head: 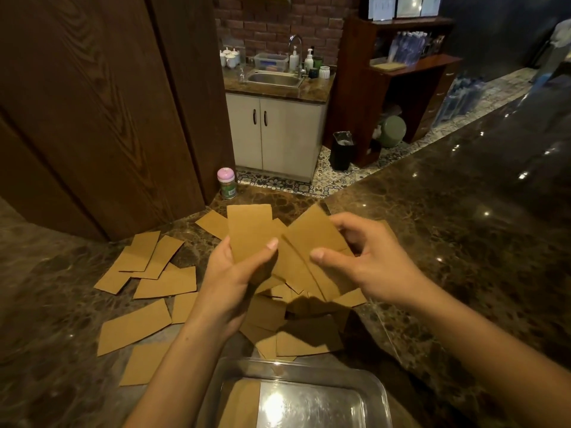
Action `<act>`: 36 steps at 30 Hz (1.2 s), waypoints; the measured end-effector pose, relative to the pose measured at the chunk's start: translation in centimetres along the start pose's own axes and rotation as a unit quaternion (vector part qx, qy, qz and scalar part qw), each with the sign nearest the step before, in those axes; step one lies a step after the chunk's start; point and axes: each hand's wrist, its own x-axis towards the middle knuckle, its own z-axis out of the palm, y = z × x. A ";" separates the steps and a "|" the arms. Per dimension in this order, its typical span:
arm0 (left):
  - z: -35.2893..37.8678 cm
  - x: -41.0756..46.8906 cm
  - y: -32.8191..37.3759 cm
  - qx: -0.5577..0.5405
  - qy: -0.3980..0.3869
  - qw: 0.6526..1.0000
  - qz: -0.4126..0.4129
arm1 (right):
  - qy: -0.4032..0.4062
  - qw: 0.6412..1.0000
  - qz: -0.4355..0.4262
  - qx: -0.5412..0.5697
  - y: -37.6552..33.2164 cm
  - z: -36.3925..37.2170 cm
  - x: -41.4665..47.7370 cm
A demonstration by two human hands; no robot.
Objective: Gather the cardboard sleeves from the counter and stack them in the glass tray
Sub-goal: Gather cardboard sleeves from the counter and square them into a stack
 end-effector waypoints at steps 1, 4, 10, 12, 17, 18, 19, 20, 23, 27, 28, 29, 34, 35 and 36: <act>0.1 -0.1 -0.1 0.006 0.005 1.000 0.010 | 0.037 0.998 0.015 0.055 0.3 0.5 -0.3; 0.9 -0.5 -0.5 0.053 0.031 0.997 0.043 | 0.094 0.979 0.062 0.171 0.6 2.0 -1.1; 1.4 -0.4 -0.5 0.093 0.039 0.992 0.077 | 0.088 0.967 0.092 0.219 0.7 2.7 -1.6; 1.8 -0.4 -0.5 0.112 0.011 0.990 0.081 | 0.090 0.969 0.086 0.214 0.7 3.1 -1.5; 2.9 -0.5 -0.6 0.046 -0.018 0.999 0.013 | 0.136 0.946 0.098 0.277 0.4 4.3 -1.0; 2.9 -0.5 -0.5 0.046 -0.018 0.999 0.014 | 0.147 0.941 0.097 0.289 0.4 4.2 -0.9; 2.8 -0.5 -0.5 0.055 -0.016 0.998 0.028 | 0.154 0.935 0.099 0.303 0.4 4.0 -0.9; 2.8 -0.5 -0.4 0.057 -0.013 0.997 0.043 | 0.152 0.931 0.099 0.317 0.3 3.8 -0.9; 2.6 -0.2 0.0 0.043 0.017 0.997 0.054 | 0.141 0.924 0.091 0.344 0.2 3.2 -1.1; 2.1 0.0 0.6 -0.099 0.025 0.991 -0.084 | 0.134 0.914 0.077 0.375 0.1 2.7 -1.3; 1.9 -0.1 0.8 -0.166 -0.015 0.979 -0.117 | 0.132 0.912 0.076 0.380 0.0 2.7 -1.3; 1.7 -0.1 0.9 -0.226 -0.067 0.961 -0.141 | 0.131 0.912 0.075 0.381 -0.1 2.8 -1.4; 1.9 -0.4 0.9 -0.277 -0.157 0.934 -0.161 | 0.126 0.910 0.075 0.388 -0.7 3.0 -1.8; 2.2 -0.5 1.1 -0.254 -0.139 0.945 -0.150 | 0.124 0.907 0.074 0.396 -1.0 3.0 -1.9; 2.5 -0.6 1.1 -0.224 -0.115 0.958 -0.135 | 0.121 0.905 0.073 0.401 -1.3 3.0 -2.0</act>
